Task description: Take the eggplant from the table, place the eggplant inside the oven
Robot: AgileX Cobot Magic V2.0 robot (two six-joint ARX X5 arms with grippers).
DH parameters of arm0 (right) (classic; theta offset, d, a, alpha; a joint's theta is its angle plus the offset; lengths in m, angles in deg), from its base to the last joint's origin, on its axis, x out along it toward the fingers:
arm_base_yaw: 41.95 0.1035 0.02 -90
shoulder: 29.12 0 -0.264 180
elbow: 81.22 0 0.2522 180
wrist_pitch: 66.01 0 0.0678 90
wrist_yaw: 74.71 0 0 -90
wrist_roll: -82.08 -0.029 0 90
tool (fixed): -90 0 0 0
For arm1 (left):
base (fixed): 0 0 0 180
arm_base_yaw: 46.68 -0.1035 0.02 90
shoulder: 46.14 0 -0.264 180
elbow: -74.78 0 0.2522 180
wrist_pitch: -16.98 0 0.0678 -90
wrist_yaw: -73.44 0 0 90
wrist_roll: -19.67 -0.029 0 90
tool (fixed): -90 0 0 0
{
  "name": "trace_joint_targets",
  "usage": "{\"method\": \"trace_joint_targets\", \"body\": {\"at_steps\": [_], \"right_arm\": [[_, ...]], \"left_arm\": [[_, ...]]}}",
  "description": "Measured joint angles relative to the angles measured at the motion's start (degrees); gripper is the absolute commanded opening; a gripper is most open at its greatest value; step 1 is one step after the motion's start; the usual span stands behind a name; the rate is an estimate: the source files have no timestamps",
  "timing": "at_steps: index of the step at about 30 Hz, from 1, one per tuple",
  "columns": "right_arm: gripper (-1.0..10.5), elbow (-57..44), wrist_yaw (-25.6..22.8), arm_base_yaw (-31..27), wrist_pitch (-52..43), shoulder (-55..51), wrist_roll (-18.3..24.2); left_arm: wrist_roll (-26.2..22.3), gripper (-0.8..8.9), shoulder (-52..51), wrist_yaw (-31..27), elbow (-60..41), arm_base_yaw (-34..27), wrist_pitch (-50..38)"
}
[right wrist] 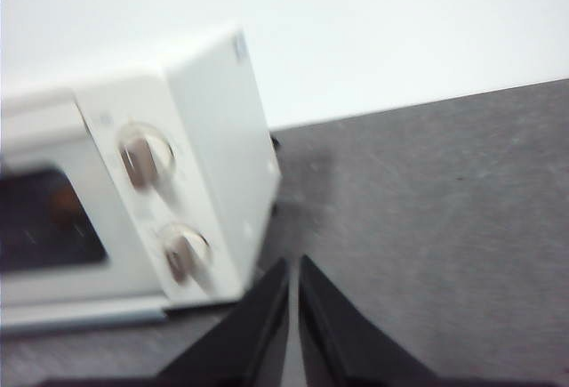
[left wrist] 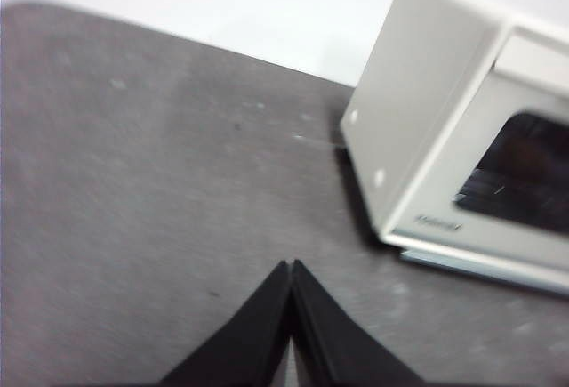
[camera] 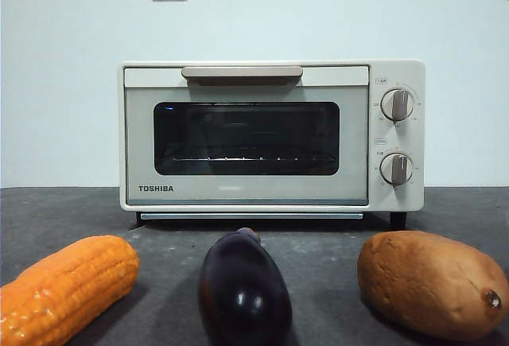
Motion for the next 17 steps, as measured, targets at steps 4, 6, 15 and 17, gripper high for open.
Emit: {"method": "trace_joint_targets", "body": {"at_steps": [4,6,15,17], "right_arm": [[0.0,0.0,2.01,0.0,-2.64,0.0,-7.61],[0.0,0.04,2.6,0.0,-2.56,-0.02,-10.54],[0.0,8.81,2.62,0.04,5.22,1.79,-14.43],[0.0,11.43,2.62,0.04,7.74,3.06,-14.51]], "left_arm": [[8.5,0.06,0.0,1.27,0.0,0.0,-0.02],[10.75,0.06,0.0,2.69,0.02,0.0,0.0],[13.22,0.06,1.99,6.08,4.76,0.0,4.02],[13.25,0.06,3.23,6.4,6.99,0.0,4.98]]}}
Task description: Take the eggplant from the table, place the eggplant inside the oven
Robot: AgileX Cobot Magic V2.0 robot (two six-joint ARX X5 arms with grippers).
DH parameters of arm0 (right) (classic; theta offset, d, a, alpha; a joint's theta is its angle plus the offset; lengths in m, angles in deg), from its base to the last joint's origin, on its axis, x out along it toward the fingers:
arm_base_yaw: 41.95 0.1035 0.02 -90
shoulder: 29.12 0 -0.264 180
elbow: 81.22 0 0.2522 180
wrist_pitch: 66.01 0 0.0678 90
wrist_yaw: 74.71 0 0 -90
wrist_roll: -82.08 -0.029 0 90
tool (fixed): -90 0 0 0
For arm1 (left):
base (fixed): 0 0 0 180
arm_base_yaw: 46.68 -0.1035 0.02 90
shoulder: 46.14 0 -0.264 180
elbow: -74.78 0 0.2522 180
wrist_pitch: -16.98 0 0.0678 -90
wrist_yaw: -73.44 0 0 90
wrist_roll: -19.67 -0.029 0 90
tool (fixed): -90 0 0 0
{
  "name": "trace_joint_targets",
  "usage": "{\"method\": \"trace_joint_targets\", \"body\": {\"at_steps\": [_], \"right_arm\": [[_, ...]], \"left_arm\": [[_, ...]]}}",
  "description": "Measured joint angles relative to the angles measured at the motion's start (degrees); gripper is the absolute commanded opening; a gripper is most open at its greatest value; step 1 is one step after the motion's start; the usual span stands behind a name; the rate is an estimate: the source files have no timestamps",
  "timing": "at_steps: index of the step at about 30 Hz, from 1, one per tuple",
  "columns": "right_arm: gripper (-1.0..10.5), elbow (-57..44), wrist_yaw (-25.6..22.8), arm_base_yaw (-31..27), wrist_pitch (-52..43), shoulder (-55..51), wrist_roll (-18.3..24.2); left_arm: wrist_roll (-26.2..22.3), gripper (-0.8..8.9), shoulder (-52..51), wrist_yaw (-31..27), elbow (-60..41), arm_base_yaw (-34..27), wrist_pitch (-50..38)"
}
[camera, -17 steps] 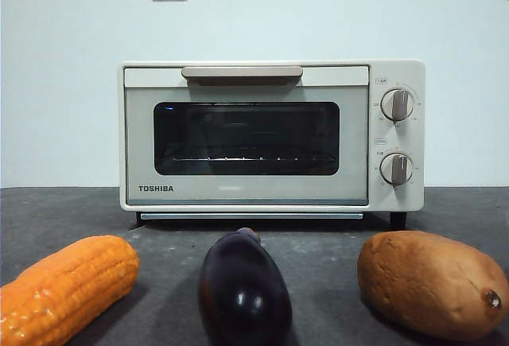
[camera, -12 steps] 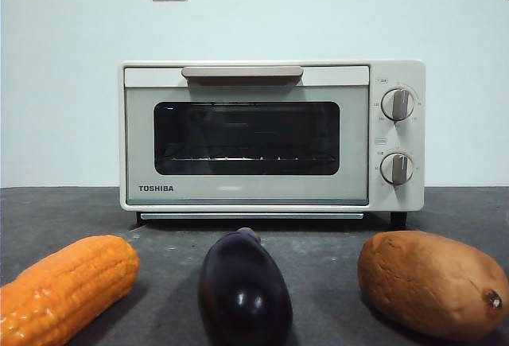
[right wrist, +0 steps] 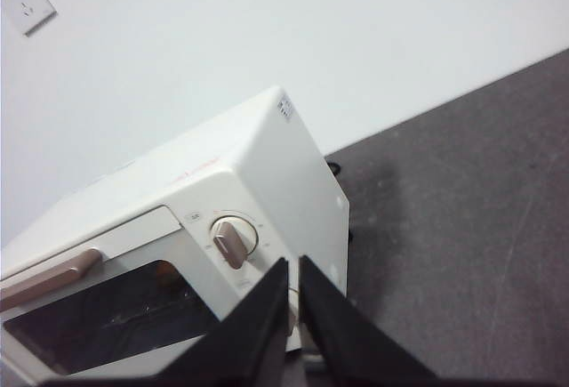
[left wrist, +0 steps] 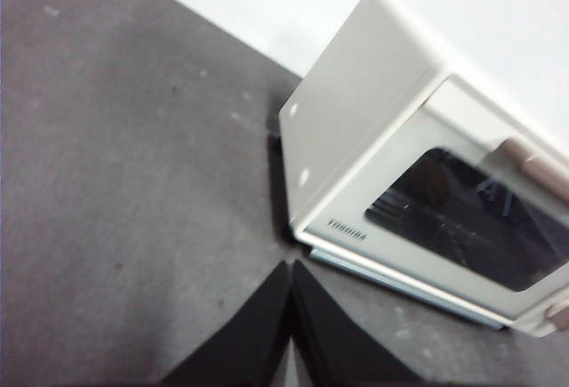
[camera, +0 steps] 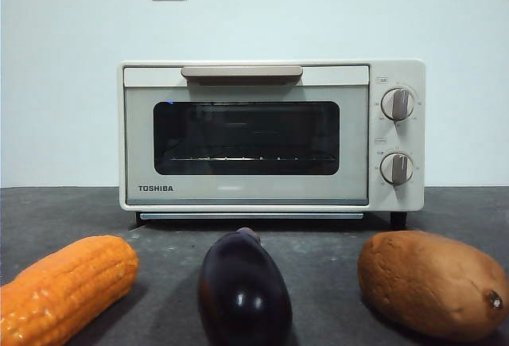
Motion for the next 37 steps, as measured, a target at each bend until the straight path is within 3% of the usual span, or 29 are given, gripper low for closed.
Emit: {"method": "trace_joint_targets", "body": {"at_steps": [9,15,21,25,30,35,37], "right_arm": [[0.0,15.8,4.94,0.0,7.72,10.93,2.08],[0.0,25.4,10.69,0.0,18.4,20.72,5.09],[0.1,33.75,18.86,0.0,29.35,29.88,9.27],[1.4,37.29,28.5,0.7,32.81,35.26,10.8],[3.4,37.44,41.38,5.4,33.0,39.98,11.19],[4.1,37.44,42.03,13.62,31.04,42.97,11.1],[4.1,37.44,38.97,18.51,27.93,44.04,9.99]], "left_arm": [[-0.72,0.06,10.91,3.15,10.67,0.0,4.66],[-5.01,0.06,19.26,4.76,19.93,0.15,7.72],[-9.84,0.06,26.91,7.28,28.85,1.22,12.02],[-12.17,0.06,32.26,10.49,34.58,2.47,15.02],[-13.66,0.06,37.48,12.92,38.03,4.61,16.04],[-13.88,0.06,40.11,13.11,39.04,7.37,16.28],[-13.9,0.06,40.65,13.14,39.1,8.48,16.17]]}}
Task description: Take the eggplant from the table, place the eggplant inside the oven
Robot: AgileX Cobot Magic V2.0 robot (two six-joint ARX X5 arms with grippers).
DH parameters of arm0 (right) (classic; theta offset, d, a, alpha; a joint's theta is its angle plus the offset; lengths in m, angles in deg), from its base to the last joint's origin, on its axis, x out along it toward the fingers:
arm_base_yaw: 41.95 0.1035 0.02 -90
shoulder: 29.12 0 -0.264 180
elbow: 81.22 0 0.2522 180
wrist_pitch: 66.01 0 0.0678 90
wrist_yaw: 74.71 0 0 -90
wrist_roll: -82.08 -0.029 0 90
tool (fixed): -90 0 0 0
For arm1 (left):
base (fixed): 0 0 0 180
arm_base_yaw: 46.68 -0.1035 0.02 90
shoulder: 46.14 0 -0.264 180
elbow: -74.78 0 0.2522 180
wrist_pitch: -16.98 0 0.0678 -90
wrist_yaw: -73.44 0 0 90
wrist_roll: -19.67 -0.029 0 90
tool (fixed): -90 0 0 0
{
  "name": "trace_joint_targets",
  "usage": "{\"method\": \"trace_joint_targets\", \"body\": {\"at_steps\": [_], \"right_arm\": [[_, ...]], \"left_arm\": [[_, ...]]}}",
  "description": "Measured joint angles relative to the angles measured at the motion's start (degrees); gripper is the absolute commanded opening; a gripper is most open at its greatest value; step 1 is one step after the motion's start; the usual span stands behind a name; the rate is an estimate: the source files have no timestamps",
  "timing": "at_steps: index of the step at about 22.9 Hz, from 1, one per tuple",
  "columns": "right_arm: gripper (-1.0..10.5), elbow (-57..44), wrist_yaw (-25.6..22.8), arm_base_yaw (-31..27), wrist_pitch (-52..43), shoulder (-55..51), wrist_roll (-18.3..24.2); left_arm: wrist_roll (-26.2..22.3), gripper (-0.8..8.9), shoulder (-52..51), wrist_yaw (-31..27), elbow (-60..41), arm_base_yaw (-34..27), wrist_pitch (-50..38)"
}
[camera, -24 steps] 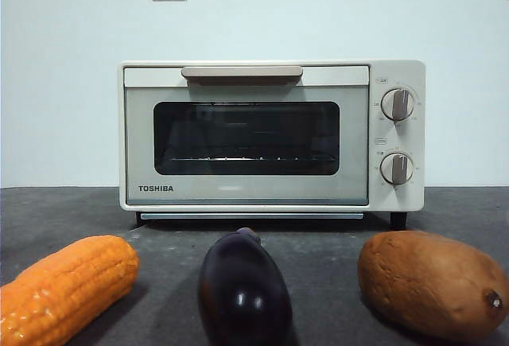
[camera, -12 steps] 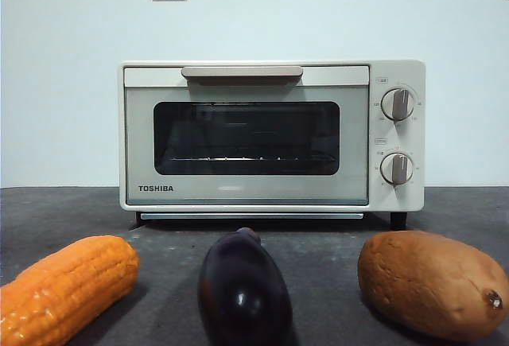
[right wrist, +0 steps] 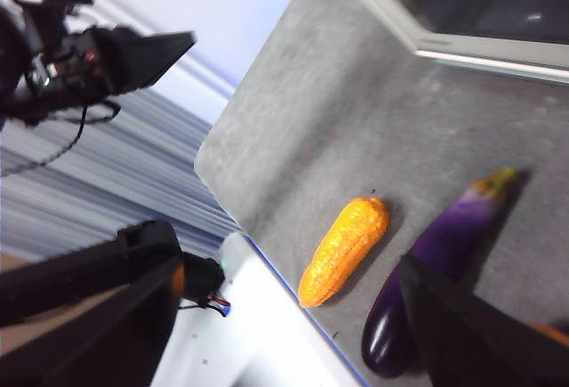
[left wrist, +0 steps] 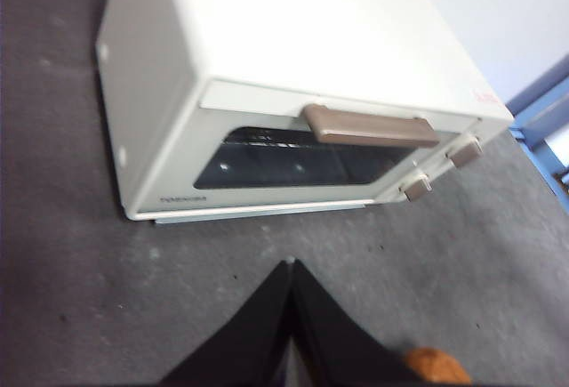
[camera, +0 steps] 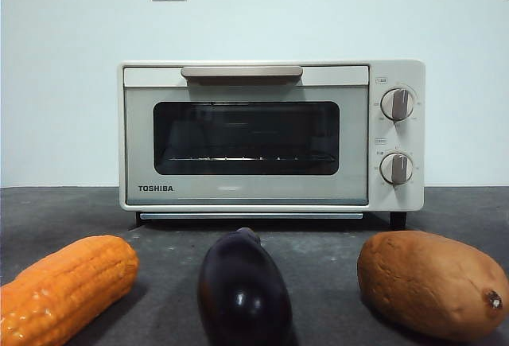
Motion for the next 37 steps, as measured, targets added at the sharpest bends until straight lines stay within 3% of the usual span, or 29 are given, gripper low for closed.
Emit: {"method": "trace_joint_targets", "body": {"at_steps": [4,11,13,17,25,33,35,37], "right_arm": [[4.1,0.0,-10.75,8.68,-3.85,2.45,-3.48],[4.1,0.02,-37.99,26.75,-4.02,14.34,-8.55],[4.1,0.83,-41.88,29.9,-3.91,19.89,-10.23],[4.1,5.51,-45.42,33.51,-3.23,31.28,-12.81],[3.8,13.14,-47.84,36.13,-2.47,50.77,-13.29],[1.5,13.68,-47.84,36.63,-2.4,53.79,-13.42],[1.5,14.75,-47.8,36.83,1.62,52.06,-12.7],[1.5,18.32,-47.8,36.83,8.28,48.33,-9.35]], "left_arm": [[-0.02,0.06,0.83,0.0,0.0,1.55,-0.04],[-0.22,0.06,1.16,-0.04,0.0,2.82,-0.07],[-0.5,0.06,1.16,-0.04,0.0,2.84,-0.07],[-0.61,0.06,1.18,-0.04,0.0,2.84,-0.09],[-0.74,0.06,1.18,-0.04,0.0,2.84,-0.07],[-1.03,0.06,1.18,-0.04,0.0,2.84,0.13],[-1.03,0.06,1.18,-0.04,0.0,2.99,0.15],[-1.03,0.06,1.62,-0.04,0.0,4.24,0.15]]}}
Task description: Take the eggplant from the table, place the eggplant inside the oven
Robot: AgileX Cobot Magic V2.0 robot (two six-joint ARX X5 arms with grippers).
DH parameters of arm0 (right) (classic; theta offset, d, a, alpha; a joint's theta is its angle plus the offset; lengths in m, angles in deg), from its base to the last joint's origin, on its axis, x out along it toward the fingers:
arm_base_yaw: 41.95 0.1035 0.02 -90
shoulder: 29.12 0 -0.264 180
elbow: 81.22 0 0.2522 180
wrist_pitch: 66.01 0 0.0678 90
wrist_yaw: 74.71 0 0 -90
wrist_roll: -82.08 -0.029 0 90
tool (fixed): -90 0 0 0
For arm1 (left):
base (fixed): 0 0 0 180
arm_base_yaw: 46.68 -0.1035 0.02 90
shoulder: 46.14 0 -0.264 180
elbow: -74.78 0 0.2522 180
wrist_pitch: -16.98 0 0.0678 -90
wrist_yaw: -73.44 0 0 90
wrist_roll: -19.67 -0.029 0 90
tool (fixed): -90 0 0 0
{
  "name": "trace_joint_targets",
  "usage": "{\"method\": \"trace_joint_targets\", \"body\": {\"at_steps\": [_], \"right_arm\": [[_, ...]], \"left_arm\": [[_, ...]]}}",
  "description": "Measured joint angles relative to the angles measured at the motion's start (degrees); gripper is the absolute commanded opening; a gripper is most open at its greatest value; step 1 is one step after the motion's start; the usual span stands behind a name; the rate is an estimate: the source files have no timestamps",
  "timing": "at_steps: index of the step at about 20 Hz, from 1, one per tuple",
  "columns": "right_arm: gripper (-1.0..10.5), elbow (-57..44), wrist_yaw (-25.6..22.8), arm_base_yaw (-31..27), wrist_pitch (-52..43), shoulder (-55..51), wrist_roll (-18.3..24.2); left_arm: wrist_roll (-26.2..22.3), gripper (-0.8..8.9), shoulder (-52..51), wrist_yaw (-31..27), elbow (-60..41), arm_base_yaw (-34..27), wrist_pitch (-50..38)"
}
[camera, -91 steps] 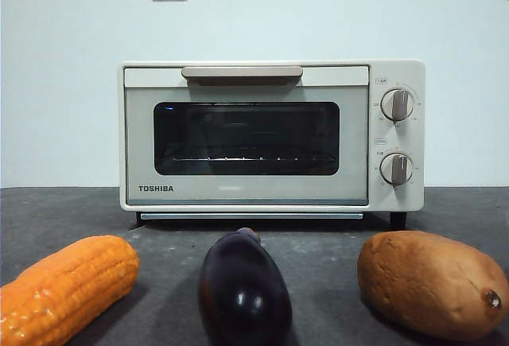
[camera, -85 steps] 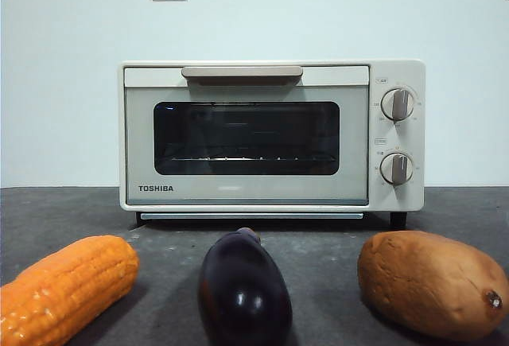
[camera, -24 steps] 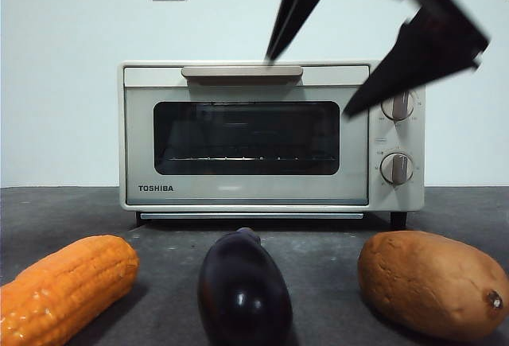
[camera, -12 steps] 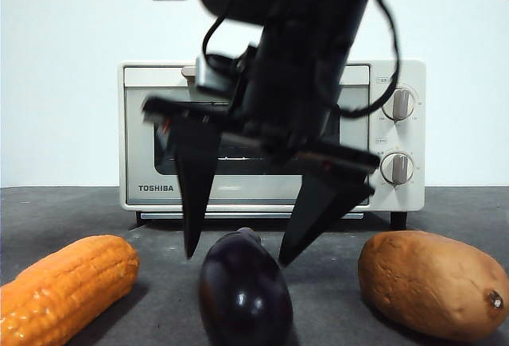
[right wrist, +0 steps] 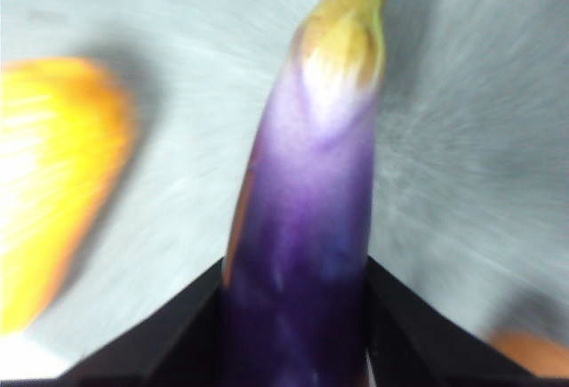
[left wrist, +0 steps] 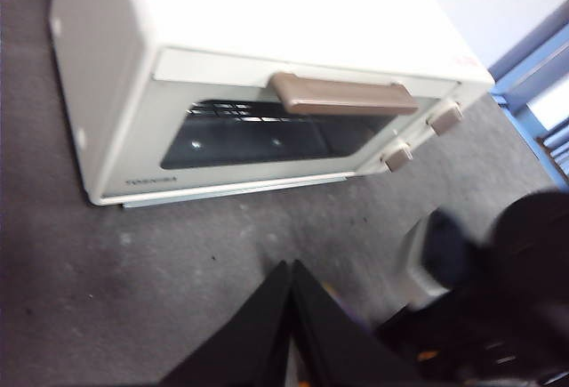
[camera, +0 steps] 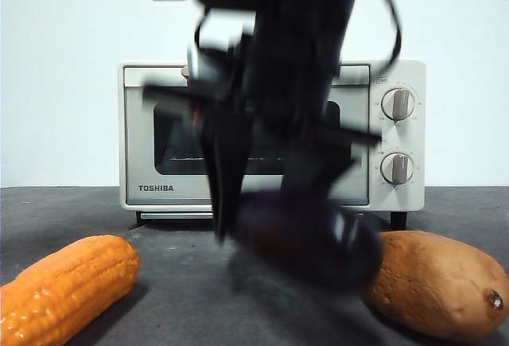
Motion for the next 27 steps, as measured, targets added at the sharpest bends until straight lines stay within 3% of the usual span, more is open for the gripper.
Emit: {"method": "trace_joint_targets", "body": {"at_steps": [5,9,14,20,24,27], "right_arm": [[1.5,7.08,-0.07,0.2,18.27,-13.68,13.18],[1.5,7.26,-2.32,0.37,23.82,-24.09,18.95],[1.5,7.28,-9.44,0.37,29.59,-33.35,20.61],[1.5,7.28,-13.75,0.37,31.67,-41.11,20.63],[1.5,7.28,-14.25,0.37,31.76,-44.3,20.63],[1.5,7.28,-17.81,0.37,31.76,-45.57,20.63]], "left_arm": [[-0.46,0.06,7.48,-0.35,3.06,4.87,-0.74],[-3.02,0.06,16.96,-4.28,10.95,9.49,-0.39],[-6.51,0.06,31.12,-9.05,23.89,14.75,-0.02],[-10.78,0.06,46.62,-15.12,37.05,19.28,3.13],[-12.52,0.06,50.01,-17.14,39.52,21.4,3.58],[-13.2,0.06,50.4,-17.55,40.37,22.29,5.31]]}}
